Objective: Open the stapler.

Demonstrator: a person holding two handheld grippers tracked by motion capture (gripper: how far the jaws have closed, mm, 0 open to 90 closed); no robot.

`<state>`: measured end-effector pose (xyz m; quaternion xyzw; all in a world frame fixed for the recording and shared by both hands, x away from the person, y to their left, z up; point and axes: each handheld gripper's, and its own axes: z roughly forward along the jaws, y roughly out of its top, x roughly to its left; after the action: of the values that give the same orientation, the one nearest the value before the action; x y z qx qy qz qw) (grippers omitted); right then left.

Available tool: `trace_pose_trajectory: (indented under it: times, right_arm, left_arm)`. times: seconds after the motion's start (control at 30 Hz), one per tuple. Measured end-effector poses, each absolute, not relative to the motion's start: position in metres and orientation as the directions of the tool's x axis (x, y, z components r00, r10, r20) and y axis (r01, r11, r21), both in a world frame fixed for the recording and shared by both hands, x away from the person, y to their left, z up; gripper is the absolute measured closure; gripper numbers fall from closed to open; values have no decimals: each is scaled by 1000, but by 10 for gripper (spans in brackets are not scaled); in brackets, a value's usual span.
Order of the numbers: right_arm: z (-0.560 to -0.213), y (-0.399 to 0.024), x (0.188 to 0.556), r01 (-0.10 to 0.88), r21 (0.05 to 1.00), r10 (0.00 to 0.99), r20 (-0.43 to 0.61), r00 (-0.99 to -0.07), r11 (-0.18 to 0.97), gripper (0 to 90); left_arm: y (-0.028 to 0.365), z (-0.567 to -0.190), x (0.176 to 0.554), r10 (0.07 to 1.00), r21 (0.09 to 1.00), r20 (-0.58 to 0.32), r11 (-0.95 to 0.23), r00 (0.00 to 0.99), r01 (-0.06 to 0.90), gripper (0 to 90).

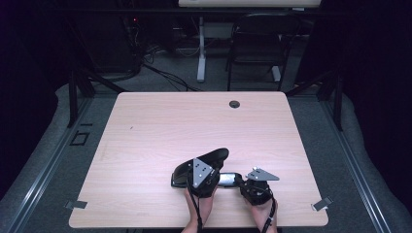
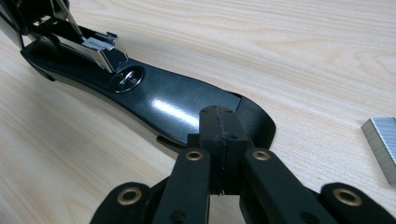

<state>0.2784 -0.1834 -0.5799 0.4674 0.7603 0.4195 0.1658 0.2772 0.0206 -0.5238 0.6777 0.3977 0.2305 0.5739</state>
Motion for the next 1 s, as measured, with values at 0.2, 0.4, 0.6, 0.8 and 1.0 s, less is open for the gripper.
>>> trace_pose_trajectory:
  times: [0.2, 0.4, 0.6, 0.8, 1.0]
  right_arm:
    - [-580, -184, 278, 572, 791, 851, 132, -508, 218, 900]
    - [-580, -184, 279, 574, 792, 850, 144, -507, 208, 900]
    - [-580, -184, 279, 575, 792, 850, 146, -506, 207, 900]
    - [-580, -185, 279, 572, 792, 848, 142, -510, 212, 900]
    - [-581, -184, 278, 570, 797, 850, 148, -506, 200, 900]
  left_arm:
    - [33, -515, 276, 815, 969, -125, -21, 566, 244, 900]
    - [49, -508, 276, 824, 973, -122, -10, 553, 230, 900]
    - [57, -504, 276, 823, 973, -121, -13, 555, 231, 900]
    - [67, -500, 276, 830, 976, -105, -20, 547, 219, 900]
    - [76, -496, 276, 829, 975, -111, -15, 548, 220, 900]
